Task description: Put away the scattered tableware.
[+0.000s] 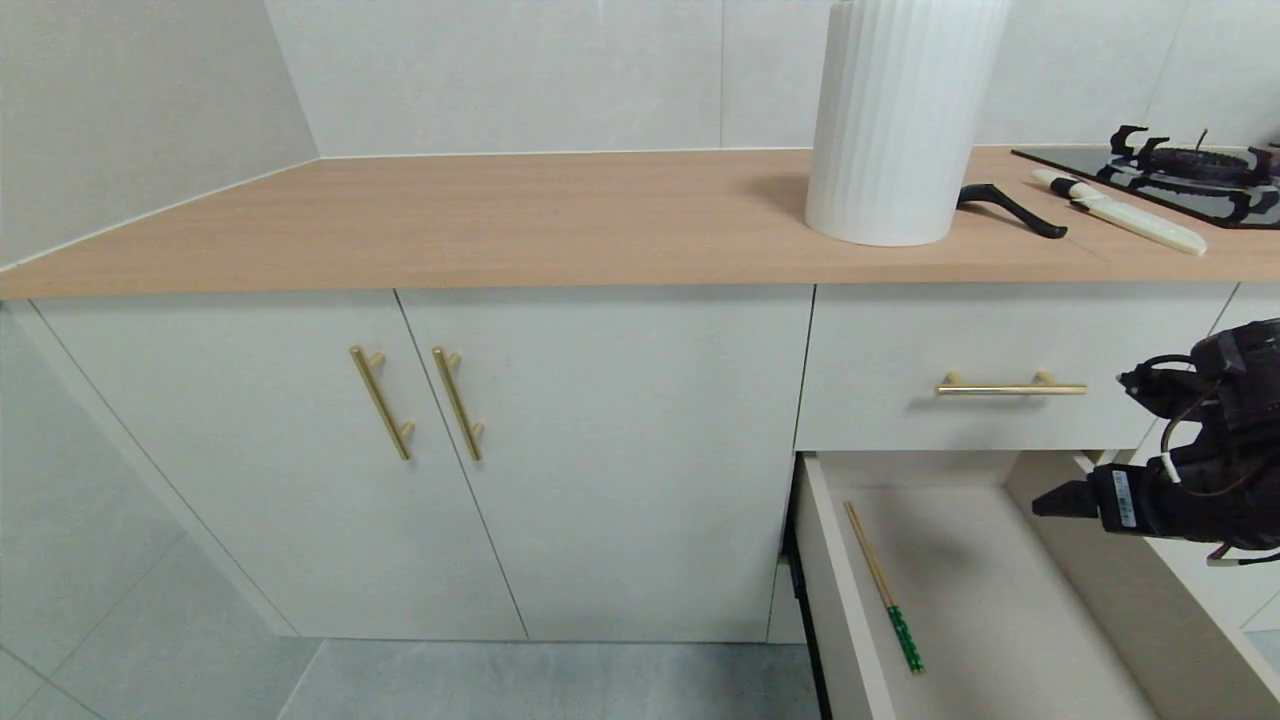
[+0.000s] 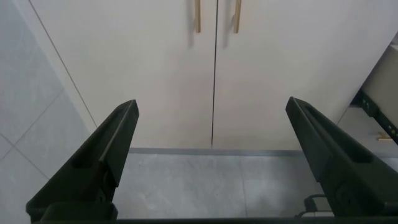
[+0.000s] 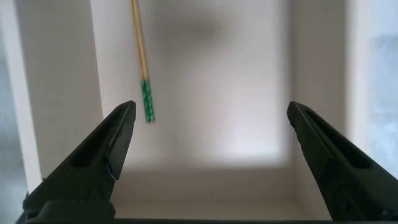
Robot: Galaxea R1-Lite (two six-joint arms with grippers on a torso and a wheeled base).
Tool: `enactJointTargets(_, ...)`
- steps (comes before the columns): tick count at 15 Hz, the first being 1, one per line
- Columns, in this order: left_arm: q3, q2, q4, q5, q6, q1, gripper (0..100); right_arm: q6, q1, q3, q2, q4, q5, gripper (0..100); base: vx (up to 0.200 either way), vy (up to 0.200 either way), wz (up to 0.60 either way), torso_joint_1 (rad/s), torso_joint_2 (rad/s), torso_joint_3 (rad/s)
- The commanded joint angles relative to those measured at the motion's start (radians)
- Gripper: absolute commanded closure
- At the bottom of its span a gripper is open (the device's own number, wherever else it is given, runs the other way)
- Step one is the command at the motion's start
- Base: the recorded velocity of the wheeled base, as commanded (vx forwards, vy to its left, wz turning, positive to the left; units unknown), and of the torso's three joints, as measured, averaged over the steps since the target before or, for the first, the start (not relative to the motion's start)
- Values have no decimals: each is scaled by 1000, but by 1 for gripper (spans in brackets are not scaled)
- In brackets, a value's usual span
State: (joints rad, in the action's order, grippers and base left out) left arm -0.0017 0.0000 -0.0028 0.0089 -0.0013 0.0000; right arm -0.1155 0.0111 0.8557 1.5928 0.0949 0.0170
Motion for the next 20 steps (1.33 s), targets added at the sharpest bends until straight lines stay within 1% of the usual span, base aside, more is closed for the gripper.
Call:
enactJointTargets(1, 0, 2, 0, 0, 0, 0, 0, 0, -6, -3, -50, -1, 0, 0, 0, 0, 0, 17, -51, -27)
enactJointTargets(5, 0, 2, 0, 2, 0, 0, 0, 11, -6, -6, -66, -1, 0, 0, 0, 0, 0, 106, -261, -226)
enactJointTargets(8, 0, 2, 0, 2, 0, 0, 0, 11, -6, -6, -68, -1, 0, 0, 0, 0, 0, 89, -510, -272)
enactJointTargets(20, 0, 2, 0, 0, 0, 0, 0, 13, -6, -9, -66, -1, 3, 0, 0, 0, 0, 220, -481, -274)
